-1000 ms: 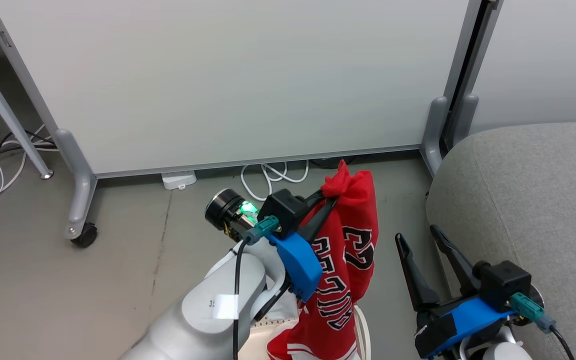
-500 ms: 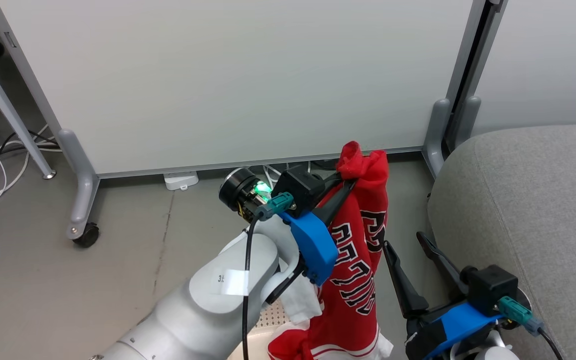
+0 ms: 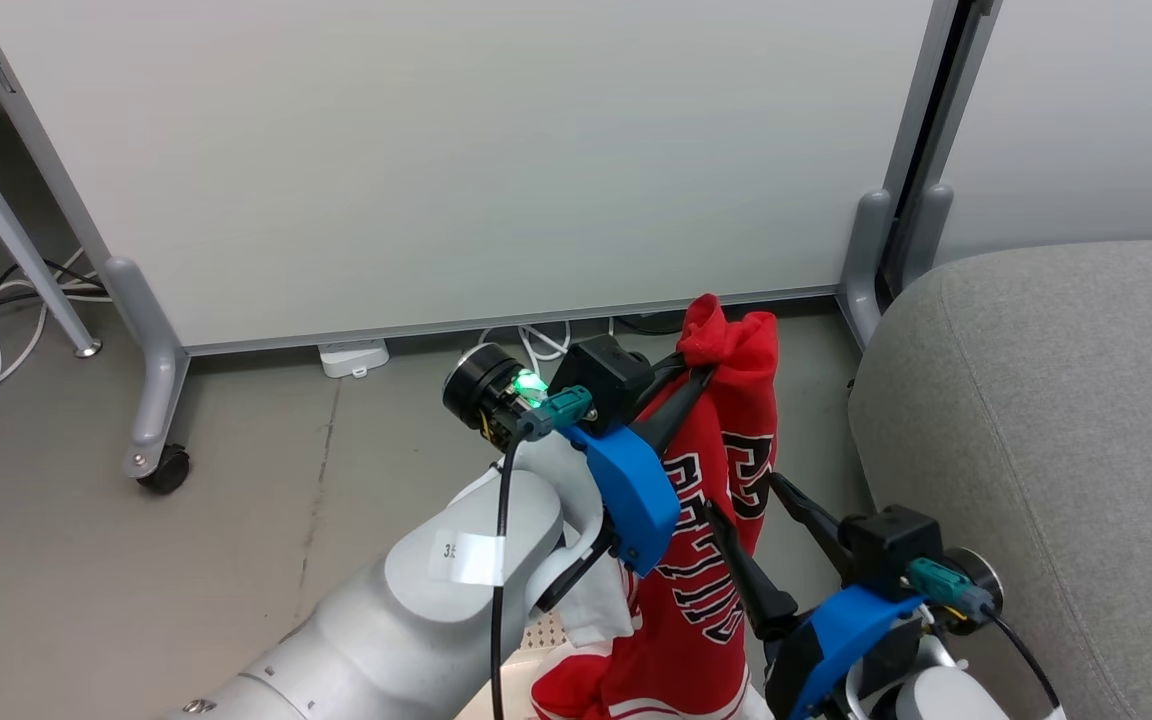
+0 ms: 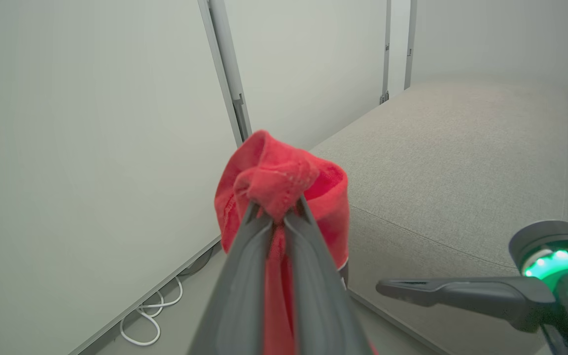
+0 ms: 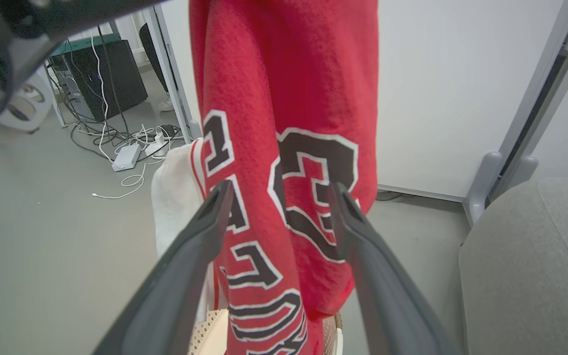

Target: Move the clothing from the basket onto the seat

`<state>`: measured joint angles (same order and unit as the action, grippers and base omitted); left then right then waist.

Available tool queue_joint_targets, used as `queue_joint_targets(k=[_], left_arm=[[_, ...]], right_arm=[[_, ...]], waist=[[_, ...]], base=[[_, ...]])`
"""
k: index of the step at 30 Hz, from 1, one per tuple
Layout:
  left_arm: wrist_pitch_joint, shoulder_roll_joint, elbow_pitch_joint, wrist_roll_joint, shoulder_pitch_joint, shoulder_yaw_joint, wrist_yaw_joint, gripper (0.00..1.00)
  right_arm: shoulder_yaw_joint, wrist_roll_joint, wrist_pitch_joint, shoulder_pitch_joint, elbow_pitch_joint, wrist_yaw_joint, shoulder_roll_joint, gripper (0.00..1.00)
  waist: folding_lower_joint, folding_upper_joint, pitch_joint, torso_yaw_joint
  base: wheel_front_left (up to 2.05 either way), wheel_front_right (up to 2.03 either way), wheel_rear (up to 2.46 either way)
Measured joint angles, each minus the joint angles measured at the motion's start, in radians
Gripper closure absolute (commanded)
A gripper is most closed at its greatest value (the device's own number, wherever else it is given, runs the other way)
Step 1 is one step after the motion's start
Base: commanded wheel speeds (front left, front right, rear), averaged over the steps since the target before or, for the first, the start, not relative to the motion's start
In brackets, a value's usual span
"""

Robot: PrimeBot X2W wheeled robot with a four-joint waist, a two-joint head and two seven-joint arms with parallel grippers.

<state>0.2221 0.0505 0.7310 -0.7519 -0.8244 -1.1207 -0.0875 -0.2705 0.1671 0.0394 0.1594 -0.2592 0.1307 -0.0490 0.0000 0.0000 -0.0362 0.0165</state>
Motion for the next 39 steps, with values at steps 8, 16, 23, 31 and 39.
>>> queue_joint_targets(k=[8,16,23,31,39], left_arm=[[0.009,0.000,-0.011,-0.037,-0.023,-0.043,0.008,1.00],[0.017,-0.001,-0.018,-0.070,-0.037,-0.082,0.013,1.00],[0.022,0.000,-0.009,-0.093,-0.049,-0.106,0.016,1.00],[0.026,0.000,-0.001,-0.112,-0.054,-0.121,0.021,1.00],[0.028,0.000,0.005,-0.129,-0.058,-0.130,0.025,1.00]], right_arm=[[-0.067,0.038,-0.017,0.121,-0.176,0.000,0.000,0.00],[-0.144,0.108,0.015,0.232,-0.338,0.000,0.000,0.00],[-0.184,0.141,0.053,0.288,-0.442,0.000,0.000,1.00],[-0.206,0.166,0.086,0.312,-0.494,0.000,0.000,1.00],[-0.222,0.178,0.103,0.325,-0.521,0.000,0.000,1.00]], waist=[[0.0000,0.0000,0.004,0.008],[0.0000,0.0000,0.008,0.024],[0.0000,0.0000,0.012,0.029],[0.0000,0.0000,0.011,0.025],[0.0000,0.0000,0.010,0.021]], base=[[0.00,0.00,0.00],[0.00,0.00,0.00],[0.00,0.00,0.00],[0.00,0.00,0.00],[0.00,0.00,0.00]])
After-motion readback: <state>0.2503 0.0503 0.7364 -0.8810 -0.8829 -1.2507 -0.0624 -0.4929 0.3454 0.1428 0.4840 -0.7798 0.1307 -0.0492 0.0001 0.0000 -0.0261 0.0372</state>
